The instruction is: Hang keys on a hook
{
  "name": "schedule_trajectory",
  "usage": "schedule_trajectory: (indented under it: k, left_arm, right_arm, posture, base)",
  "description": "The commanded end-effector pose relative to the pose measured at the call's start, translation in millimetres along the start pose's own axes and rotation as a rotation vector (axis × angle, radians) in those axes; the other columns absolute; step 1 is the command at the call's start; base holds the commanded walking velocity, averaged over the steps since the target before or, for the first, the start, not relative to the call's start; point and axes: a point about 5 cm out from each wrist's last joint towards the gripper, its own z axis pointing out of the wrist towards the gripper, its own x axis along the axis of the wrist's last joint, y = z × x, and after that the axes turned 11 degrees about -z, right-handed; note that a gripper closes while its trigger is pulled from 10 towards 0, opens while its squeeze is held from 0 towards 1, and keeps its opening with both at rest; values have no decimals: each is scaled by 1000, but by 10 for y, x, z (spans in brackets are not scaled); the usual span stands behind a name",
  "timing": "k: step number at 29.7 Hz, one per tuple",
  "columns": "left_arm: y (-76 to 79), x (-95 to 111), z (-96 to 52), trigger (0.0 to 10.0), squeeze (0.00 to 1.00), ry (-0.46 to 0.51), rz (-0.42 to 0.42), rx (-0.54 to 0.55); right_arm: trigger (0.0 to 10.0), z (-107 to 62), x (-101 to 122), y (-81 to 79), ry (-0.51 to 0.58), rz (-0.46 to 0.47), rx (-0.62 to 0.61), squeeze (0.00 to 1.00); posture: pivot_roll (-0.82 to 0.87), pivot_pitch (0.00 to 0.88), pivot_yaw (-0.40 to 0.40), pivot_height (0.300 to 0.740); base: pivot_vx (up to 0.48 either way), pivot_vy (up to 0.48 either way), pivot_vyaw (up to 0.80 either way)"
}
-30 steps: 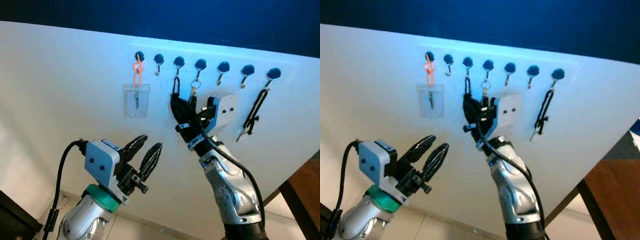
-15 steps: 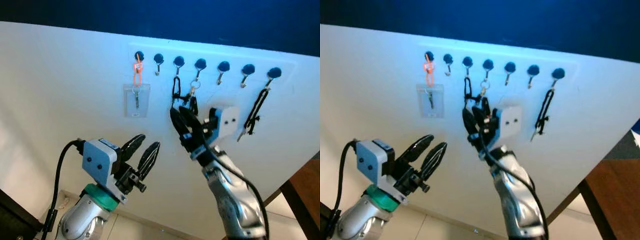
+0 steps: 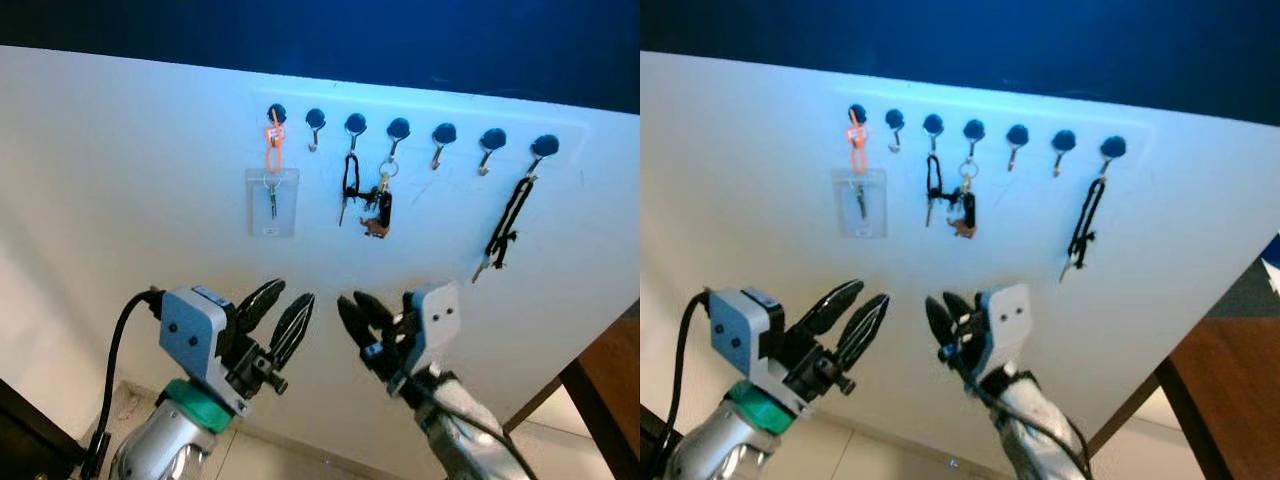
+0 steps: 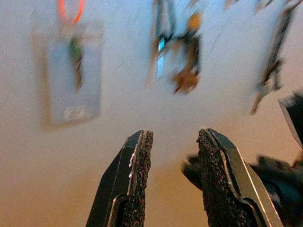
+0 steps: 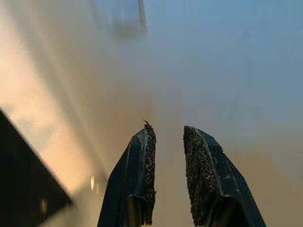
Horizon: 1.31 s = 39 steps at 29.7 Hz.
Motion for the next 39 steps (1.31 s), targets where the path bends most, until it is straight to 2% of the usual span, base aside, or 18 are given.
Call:
schedule_trajectory:
  k: [1, 2, 3, 4, 5, 6, 7, 8, 9, 13, 16, 18, 26, 35, 39]
  left_arm:
    - [-89, -108, -46, 10000, 0, -62, 29, 66]
    - [-272, -252, -93, 10000, 0, -132, 137, 224]
    - [-272, -252, -93, 10000, 0, -132, 137, 224]
    - [-510, -374, -205, 10000, 0, -169, 225, 451]
    - [-510, -374, -205, 10000, 0, -169, 225, 451]
    - [-652, -474, -328, 10000, 0, -192, 288, 603]
    - [-652, -474, -328, 10000, 0, -192, 288, 603]
    - [-694, -545, -405, 10000, 0, -200, 296, 672]
    - [-696, -582, -440, 10000, 0, -202, 285, 693]
    - [-682, -585, -435, 10000, 0, -196, 277, 679]
    - [-683, -620, -439, 10000, 0, -212, 219, 659]
    - [-687, -637, -448, 10000, 0, -219, 213, 662]
    - [-656, -644, -507, 10000, 0, -200, 264, 708]
    - [-608, -581, -604, 10000, 0, -170, 283, 719]
    - [-622, -567, -589, 10000, 0, -167, 292, 718]
  right_arm:
    - [10000, -18, -96, -28, -54, -17, -1, 0]
    - [10000, -29, -175, 21, -95, -50, -72, 0]
    - [10000, -29, -175, 21, -95, -50, -72, 0]
    - [10000, -49, -241, 117, -126, -57, -198, 0]
    - [10000, -49, -241, 117, -126, -57, -198, 0]
    - [10000, -77, -294, 183, -149, -66, -299, 0]
    - [10000, -77, -294, 183, -149, -66, -299, 0]
    - [10000, -90, -310, 202, -145, -82, -356, 0]
    - [10000, -94, -313, 202, -138, -94, -377, 0]
    - [10000, -86, -325, 172, -138, -113, -367, 0]
    - [10000, -106, -384, 146, -158, -119, -378, 0]
    - [10000, -118, -390, 139, -161, -124, -388, 0]
    - [10000, -166, -404, 96, -162, -140, -412, 0]
    - [10000, -273, -335, 119, -137, -141, -433, 0]
    - [10000, -250, -320, 120, -132, -145, -435, 0]
  posture:
    - [-177, 115, 93, 740]
    - [-177, 115, 93, 740]
    - [-177, 115, 93, 740]
    - [-171, 113, 89, 740]
    - [-171, 113, 89, 740]
    - [-170, 114, 89, 740]
    - [-170, 114, 89, 740]
    - [-168, 115, 89, 740]
    - [-168, 115, 89, 740]
    - [-166, 114, 90, 740]
    - [-158, 98, 94, 740]
    - [-158, 93, 97, 740]
    - [-161, 85, 104, 740]
    - [-158, 83, 114, 740]
    - [-155, 92, 110, 740]
  base:
    - [0, 0, 0]
    - [0, 0, 0]
    - [0, 0, 0]
    - [0, 0, 0]
    - [0, 0, 0]
    - [0, 0, 0]
    - [0, 0, 0]
    - [0, 0, 0]
    - [0, 0, 0]
    - [0, 0, 0]
    - [0, 0, 0]
    - [0, 0, 0]
    - [0, 0, 0]
    - [0, 0, -800]
    - [0, 0, -800]
